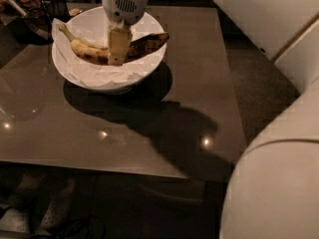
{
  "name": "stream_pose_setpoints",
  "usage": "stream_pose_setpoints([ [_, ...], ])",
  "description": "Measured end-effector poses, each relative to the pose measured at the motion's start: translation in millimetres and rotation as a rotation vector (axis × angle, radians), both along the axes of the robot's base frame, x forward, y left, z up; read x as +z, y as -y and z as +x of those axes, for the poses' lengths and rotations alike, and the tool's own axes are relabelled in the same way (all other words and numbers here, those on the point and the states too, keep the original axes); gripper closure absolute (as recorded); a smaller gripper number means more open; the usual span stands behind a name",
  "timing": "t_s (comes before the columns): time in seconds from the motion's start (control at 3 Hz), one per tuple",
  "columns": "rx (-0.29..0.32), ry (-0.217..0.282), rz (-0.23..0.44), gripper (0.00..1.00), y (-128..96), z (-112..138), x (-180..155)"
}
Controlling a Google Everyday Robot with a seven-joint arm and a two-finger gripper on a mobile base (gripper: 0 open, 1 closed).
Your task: Pick banana from white bowl
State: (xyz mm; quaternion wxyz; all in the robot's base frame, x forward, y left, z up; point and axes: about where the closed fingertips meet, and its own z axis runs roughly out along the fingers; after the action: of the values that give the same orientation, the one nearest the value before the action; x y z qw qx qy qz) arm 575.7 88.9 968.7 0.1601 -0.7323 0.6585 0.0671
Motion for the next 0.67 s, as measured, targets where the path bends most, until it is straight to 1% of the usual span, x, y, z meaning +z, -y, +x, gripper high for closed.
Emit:
stream_pose_setpoints([
  [0.33, -0.007, -0.058, 0.037, 1.00, 18, -30, -3],
  [0.67, -0.020, -0.114, 0.044, 1.00, 34, -68, -3],
])
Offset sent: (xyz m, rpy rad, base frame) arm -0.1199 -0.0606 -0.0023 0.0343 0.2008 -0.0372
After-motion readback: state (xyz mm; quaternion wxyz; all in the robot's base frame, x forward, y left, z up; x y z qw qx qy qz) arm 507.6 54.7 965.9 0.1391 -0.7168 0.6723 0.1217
